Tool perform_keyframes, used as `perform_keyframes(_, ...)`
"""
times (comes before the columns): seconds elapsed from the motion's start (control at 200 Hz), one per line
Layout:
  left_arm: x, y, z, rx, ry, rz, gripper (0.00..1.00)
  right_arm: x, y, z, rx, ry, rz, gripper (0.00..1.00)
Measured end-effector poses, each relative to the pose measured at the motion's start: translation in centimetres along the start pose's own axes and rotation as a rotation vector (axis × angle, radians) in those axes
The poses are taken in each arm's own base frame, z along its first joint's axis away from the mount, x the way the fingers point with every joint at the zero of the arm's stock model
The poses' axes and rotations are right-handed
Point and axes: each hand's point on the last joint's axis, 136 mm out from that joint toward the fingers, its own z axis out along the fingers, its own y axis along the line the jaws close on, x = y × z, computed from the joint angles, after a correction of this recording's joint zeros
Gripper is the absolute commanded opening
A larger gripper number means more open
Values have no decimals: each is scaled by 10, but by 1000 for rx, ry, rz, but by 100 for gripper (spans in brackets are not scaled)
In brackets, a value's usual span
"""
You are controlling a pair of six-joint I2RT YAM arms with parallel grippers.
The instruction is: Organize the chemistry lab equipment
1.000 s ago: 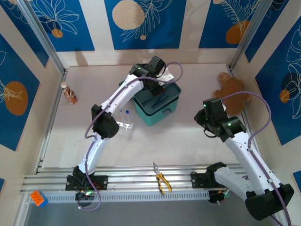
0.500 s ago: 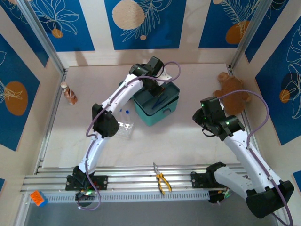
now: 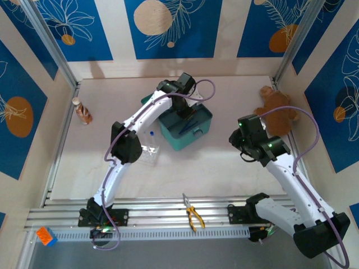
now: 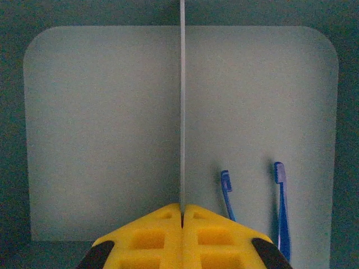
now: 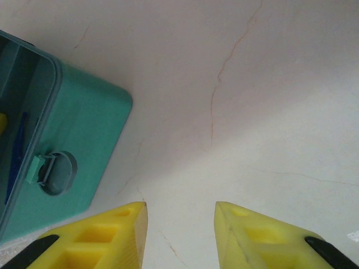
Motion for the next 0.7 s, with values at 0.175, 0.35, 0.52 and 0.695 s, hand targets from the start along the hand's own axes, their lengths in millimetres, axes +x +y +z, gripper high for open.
perform_keyframes(0.175, 4, -2, -2, -2, 1, -51, 0, 3, 8, 11, 0, 21, -15, 38)
perform_keyframes(0.35, 6, -7, -3, 1, 6, -113, 11, 16, 26, 23, -22, 61, -46, 39)
perform_keyframes(0.52, 9, -13, -6, 6, 16, -132, 44, 25, 38, 31, -37, 85, -73, 42)
perform_keyframes(0.695, 9, -12, -13, 2, 13, -130, 57, 32, 52, 39, -53, 102, -90, 44)
